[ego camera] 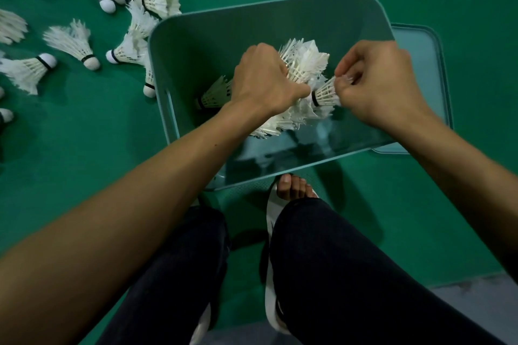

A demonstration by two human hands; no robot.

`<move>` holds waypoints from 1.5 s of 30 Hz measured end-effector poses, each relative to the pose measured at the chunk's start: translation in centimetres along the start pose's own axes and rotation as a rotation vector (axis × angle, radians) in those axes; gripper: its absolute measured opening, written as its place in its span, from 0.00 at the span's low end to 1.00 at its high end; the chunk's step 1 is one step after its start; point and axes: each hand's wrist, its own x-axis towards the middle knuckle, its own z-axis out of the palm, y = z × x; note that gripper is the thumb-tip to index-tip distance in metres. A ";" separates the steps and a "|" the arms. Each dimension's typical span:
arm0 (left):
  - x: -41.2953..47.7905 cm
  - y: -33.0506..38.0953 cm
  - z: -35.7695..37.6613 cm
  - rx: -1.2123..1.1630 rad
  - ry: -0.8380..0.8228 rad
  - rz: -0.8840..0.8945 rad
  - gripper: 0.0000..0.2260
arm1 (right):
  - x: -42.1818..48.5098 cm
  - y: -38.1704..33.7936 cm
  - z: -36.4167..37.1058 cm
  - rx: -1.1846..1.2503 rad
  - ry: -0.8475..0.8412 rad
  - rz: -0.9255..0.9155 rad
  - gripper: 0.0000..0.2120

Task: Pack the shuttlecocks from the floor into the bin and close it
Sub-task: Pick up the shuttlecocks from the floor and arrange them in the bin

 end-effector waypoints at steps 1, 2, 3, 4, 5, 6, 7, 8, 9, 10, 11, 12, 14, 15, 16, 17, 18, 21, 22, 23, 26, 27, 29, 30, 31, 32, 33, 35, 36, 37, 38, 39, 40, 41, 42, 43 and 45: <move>0.0 0.0 -0.1 0.009 0.006 0.004 0.25 | 0.0 -0.3 0.2 -0.008 -0.014 -0.003 0.06; 0.1 0.0 -0.1 0.019 0.013 0.006 0.25 | 0.2 -0.4 0.6 0.007 -0.048 0.010 0.06; 0.1 0.1 -0.1 0.027 0.017 0.005 0.25 | 0.4 -0.5 1.0 0.041 -0.098 0.039 0.06; 0.1 0.1 -0.1 0.036 0.020 0.001 0.25 | 0.7 -0.5 1.3 0.080 -0.149 0.075 0.08; 0.1 0.0 -0.1 0.043 0.023 -0.004 0.25 | 1.1 -0.5 1.6 0.118 -0.181 0.112 0.09; 0.1 0.0 0.0 0.048 0.024 -0.009 0.25 | 1.5 -0.4 1.8 0.147 -0.193 0.154 0.10; 0.1 0.0 0.0 0.045 0.023 -0.015 0.24 | 1.9 -0.2 1.9 0.170 -0.196 0.192 0.11; 0.0 0.0 0.0 0.034 0.022 -0.022 0.24 | 2.3 0.0 2.0 0.181 -0.206 0.224 0.12; 0.0 -0.1 -0.1 0.020 0.017 -0.033 0.23 | 2.5 0.1 2.1 0.175 -0.231 0.249 0.12; 0.0 -0.1 -0.2 0.009 0.008 -0.054 0.22 | 2.8 0.4 2.3 0.149 -0.267 0.266 0.11; 0.0 -0.2 -0.4 0.015 -0.001 -0.088 0.20 | 3.1 0.5 2.6 0.110 -0.306 0.277 0.08; 0.1 -0.4 -0.6 0.039 -0.014 -0.129 0.17 | 3.4 0.7 3.0 0.070 -0.340 0.284 0.06; -0.1 -0.7 -1.4 0.098 -0.072 -0.187 0.12 | 3.9 0.9 3.7 -0.011 -0.381 0.308 0.08; -0.4 -0.9 -1.9 0.124 -0.121 -0.201 0.12 | 4.1 1.0 3.9 -0.048 -0.385 0.319 0.07; -0.8 -1.2 -2.5 0.156 -0.170 -0.212 0.13 | 4.2 1.0 4.0 -0.089 -0.392 0.324 0.05; -1.3 -1.4 -3.1 0.198 -0.214 -0.217 0.15 | 4.1 0.9 4.1 -0.136 -0.401 0.325 0.03; -1.9 -1.6 -3.8 0.240 -0.256 -0.224 0.16 | 4.2 0.9 4.3 -0.186 -0.405 0.324 0.03; -3.3 -1.5 -5.5 0.330 -0.425 -0.241 0.16 | 3.8 0.6 4.5 -0.323 -0.435 0.259 0.04; -3.7 -1.3 -5.8 0.357 -0.478 -0.235 0.14 | 3.6 0.4 4.6 -0.365 -0.448 0.211 0.06; -3.9 -1.2 -6.1 0.376 -0.516 -0.224 0.12 | 3.5 0.1 4.6 -0.415 -0.442 0.153 0.08; -4.4 -1.0 -6.5 0.382 -0.573 -0.202 0.10 | 2.7 -0.8 3.6 -0.618 -0.315 -0.067 0.08; -4.5 -1.1 -6.5 0.386 -0.591 -0.194 0.10 | 2.5 -1.2 3.1 -0.657 -0.266 -0.123 0.06; -4.5 -1.4 -6.3 0.388 -0.662 -0.197 0.11 | 2.2 -1.8 2.2 -0.680 -0.300 -0.192 0.04; -4.3 -1.5 -6.0 0.377 -0.712 -0.209 0.11 | 2.2 -2.0 1.9 -0.657 -0.423 -0.209 0.04; -4.0 -1.6 -5.6 0.365 -0.758 -0.220 0.12 | 2.4 -2.0 1.9 -0.616 -0.620 -0.204 0.05; -3.7 -1.6 -5.0 0.357 -0.798 -0.228 0.14 | 2.5 -1.8 2.3 -0.578 -0.823 -0.187 0.08; -3.4 -1.6 -4.3 0.359 -0.834 -0.225 0.15 | 2.4 -1.5 2.8 -0.552 -0.980 -0.171 0.11; -3.0 -1.3 -2.7 0.360 -0.854 -0.206 0.16 | 2.4 -1.0 3.9 -0.518 -1.104 -0.184 0.18; -2.9 -1.3 -1.9 0.363 -0.835 -0.196 0.16 | 2.6 -0.6 4.3 -0.503 -1.103 -0.204 0.20; -2.8 -1.3 -1.2 0.378 -0.808 -0.185 0.16 | 2.9 -0.3 4.5 -0.490 -1.090 -0.218 0.22; -2.8 -1.4 -0.8 0.403 -0.784 -0.175 0.16 | 3.3 -0.1 4.6 -0.483 -1.074 -0.220 0.25; -2.9 -1.5 -0.6 0.417 -0.759 -0.174 0.16 | 3.7 0.1 4.6 -0.481 -1.065 -0.217 0.28; -2.9 -1.8 -0.4 0.424 -0.738 -0.180 0.15 | 3.9 0.3 4.6 -0.475 -1.067 -0.214 0.30; -2.9 -2.0 -0.4 0.430 -0.728 -0.187 0.15 | 4.0 0.4 4.6 -0.467 -1.075 -0.209 0.30; -2.8 -2.1 -0.5 0.441 -0.735 -0.190 0.15 | 3.9 0.5 4.6 -0.455 -1.091 -0.205 0.31; -2.8 -2.2 -0.6 0.445 -0.750 -0.191 0.15 | 3.7 0.5 4.6 -0.448 -1.109 -0.205 0.30; -2.9 -2.3 -1.1 0.430 -0.795 -0.188 0.16 | 3.5 0.4 4.4 -0.455 -1.097 -0.212 0.29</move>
